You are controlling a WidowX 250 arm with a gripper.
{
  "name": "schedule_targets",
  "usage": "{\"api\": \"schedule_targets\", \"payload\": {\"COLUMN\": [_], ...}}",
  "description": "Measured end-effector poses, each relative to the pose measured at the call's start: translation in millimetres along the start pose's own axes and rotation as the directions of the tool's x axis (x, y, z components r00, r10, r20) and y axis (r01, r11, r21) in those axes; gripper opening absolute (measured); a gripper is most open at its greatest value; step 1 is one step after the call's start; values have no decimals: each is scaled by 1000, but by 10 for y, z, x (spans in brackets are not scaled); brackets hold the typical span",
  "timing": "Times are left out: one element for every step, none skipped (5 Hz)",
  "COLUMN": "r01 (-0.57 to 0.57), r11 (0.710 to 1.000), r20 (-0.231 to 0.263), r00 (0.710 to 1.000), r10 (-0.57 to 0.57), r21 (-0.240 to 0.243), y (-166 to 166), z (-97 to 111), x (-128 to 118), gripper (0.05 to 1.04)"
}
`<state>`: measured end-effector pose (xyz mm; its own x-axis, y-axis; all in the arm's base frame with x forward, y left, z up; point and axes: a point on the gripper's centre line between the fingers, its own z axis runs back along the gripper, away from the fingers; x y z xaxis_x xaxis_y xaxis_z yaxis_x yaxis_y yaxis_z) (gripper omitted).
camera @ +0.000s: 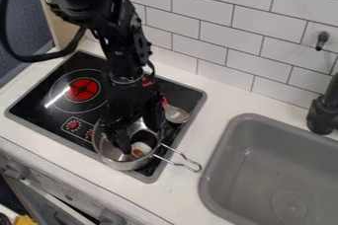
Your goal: Take the sushi from the silver pot and place it on the left burner
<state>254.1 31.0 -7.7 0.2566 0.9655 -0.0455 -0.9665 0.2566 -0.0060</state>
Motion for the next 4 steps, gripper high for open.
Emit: {"api": "schedule_targets", "payload": {"r01": [-9, 6, -7, -10], "r11": [1000, 1000, 1000, 1000], "r20": [13, 24, 24, 26], "r00": [1000, 1000, 1000, 1000], "r10": [8, -6, 7, 10], "r21": [23, 19, 2, 3], "y": [26, -4, -13, -6], "z": [-93, -119, -129, -134], "x": [21, -6, -14, -12], "gripper": [938, 682, 550, 526]}}
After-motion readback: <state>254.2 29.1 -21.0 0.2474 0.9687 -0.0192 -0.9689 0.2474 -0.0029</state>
